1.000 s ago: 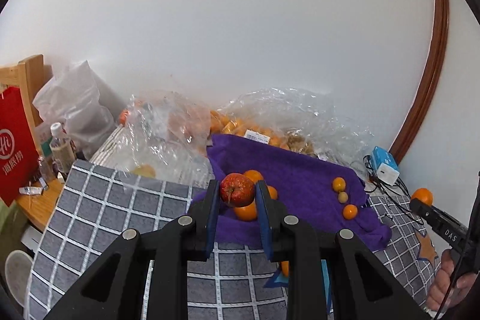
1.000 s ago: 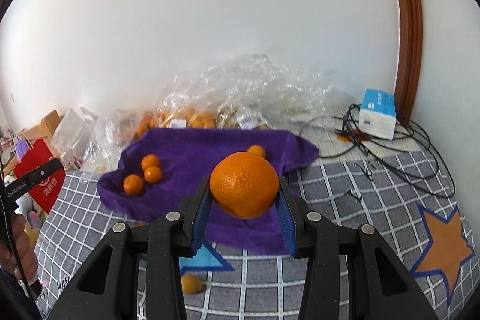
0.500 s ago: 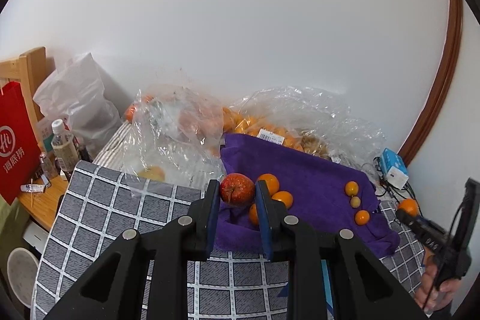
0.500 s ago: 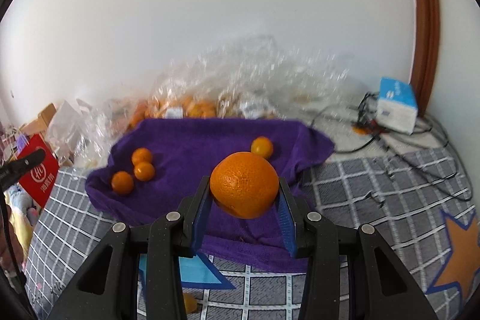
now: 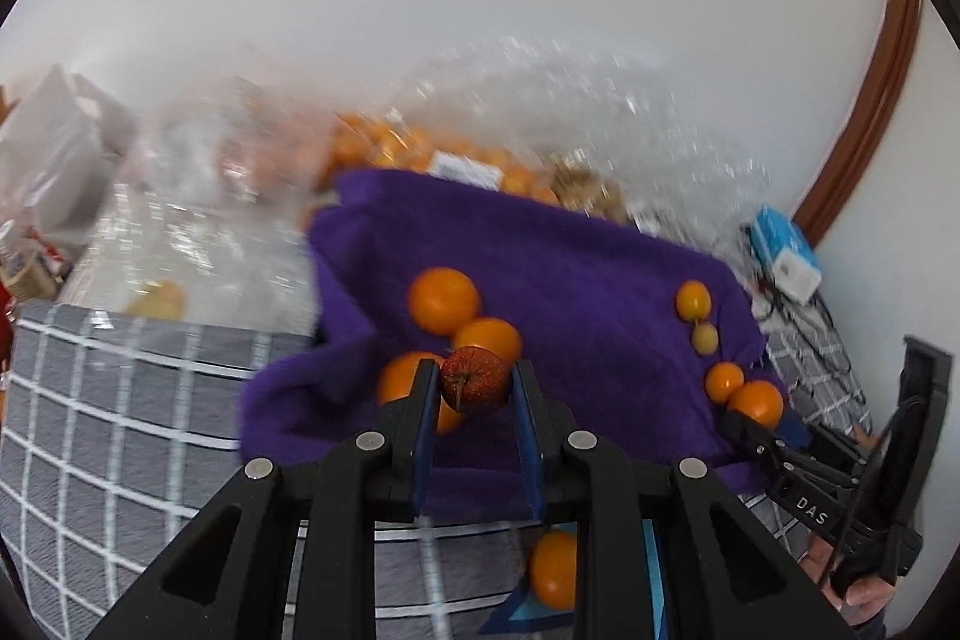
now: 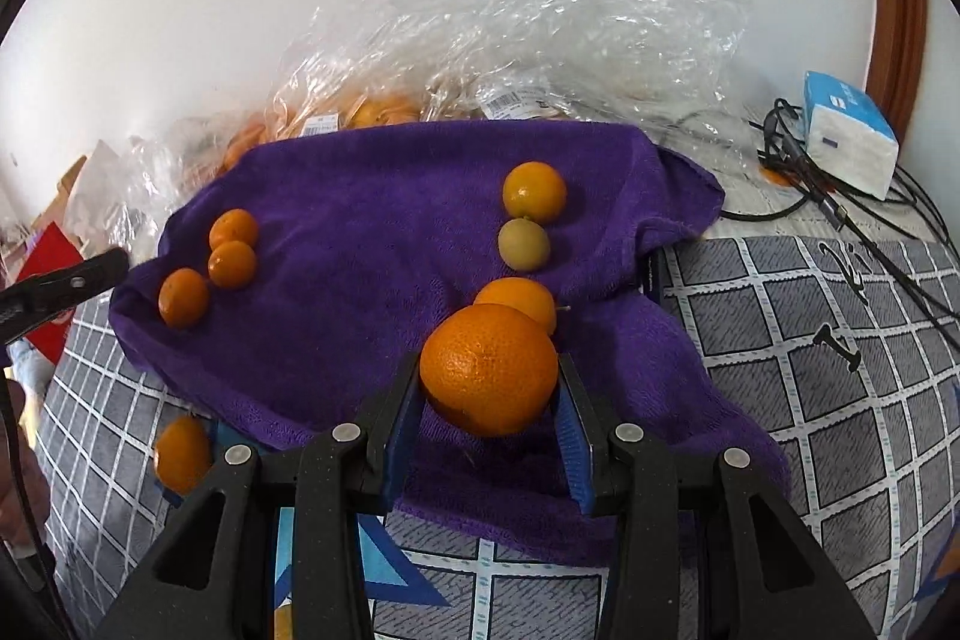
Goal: Organize fruits
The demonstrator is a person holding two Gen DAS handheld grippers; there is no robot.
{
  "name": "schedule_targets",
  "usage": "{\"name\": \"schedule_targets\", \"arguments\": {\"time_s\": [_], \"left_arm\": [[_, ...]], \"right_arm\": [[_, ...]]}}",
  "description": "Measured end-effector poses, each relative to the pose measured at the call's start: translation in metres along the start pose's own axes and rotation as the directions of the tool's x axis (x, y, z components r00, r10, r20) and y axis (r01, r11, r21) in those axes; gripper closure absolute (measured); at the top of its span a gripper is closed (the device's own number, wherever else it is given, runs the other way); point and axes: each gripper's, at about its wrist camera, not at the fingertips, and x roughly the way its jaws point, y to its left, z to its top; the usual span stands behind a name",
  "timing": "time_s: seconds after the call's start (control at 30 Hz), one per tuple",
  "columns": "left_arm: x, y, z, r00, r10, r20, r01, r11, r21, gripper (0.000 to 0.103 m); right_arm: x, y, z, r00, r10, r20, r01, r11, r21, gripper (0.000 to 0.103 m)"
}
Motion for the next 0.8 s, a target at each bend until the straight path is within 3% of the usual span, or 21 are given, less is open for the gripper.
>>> {"name": "schedule_targets", "arguments": {"time_s": [0.17, 0.3, 0.43, 0.57, 0.8], "left_arm": [[0.027, -0.02, -0.001, 0.997, 0.008, -0.073, -0.006, 1.0, 0.023, 0.08], [0.042, -0.024, -0.004, 0.993, 0.037, -0.108, -0.036, 0.999, 0.017, 0.08], [0.054, -0.026, -0.007, 0.985, 0.047, -0.167, -0.045, 0.999, 0.015, 0.08], [0.058, -0.031, -0.011, 0.984, 0.095, -0.152, -0.09, 0.995, 0.041, 0.08], [0.046, -0.03, -0.009, 0.985, 0.066, -0.16, -0.063, 0.998, 0.025, 0.072]], "right_arm": [[-0.005, -0.003, -0.002, 1.0, 0.017, 0.014, -0.017, 1.0, 0.009, 0.058], [-0.011, -0.005, -0.001, 0.999, 0.006, 0.04, -0.006, 1.0, 0.008, 0.046], [-0.012, -0.007, -0.001, 0.999, -0.015, 0.044, 0.014, 1.0, 0.012, 0.045], [-0.011, -0.005, -0.002, 0.998, -0.042, 0.044, 0.042, 0.999, -0.002, 0.045], [-0.011, -0.004, -0.003, 0.994, -0.09, 0.061, 0.092, 0.995, -0.026, 0.045]]}}
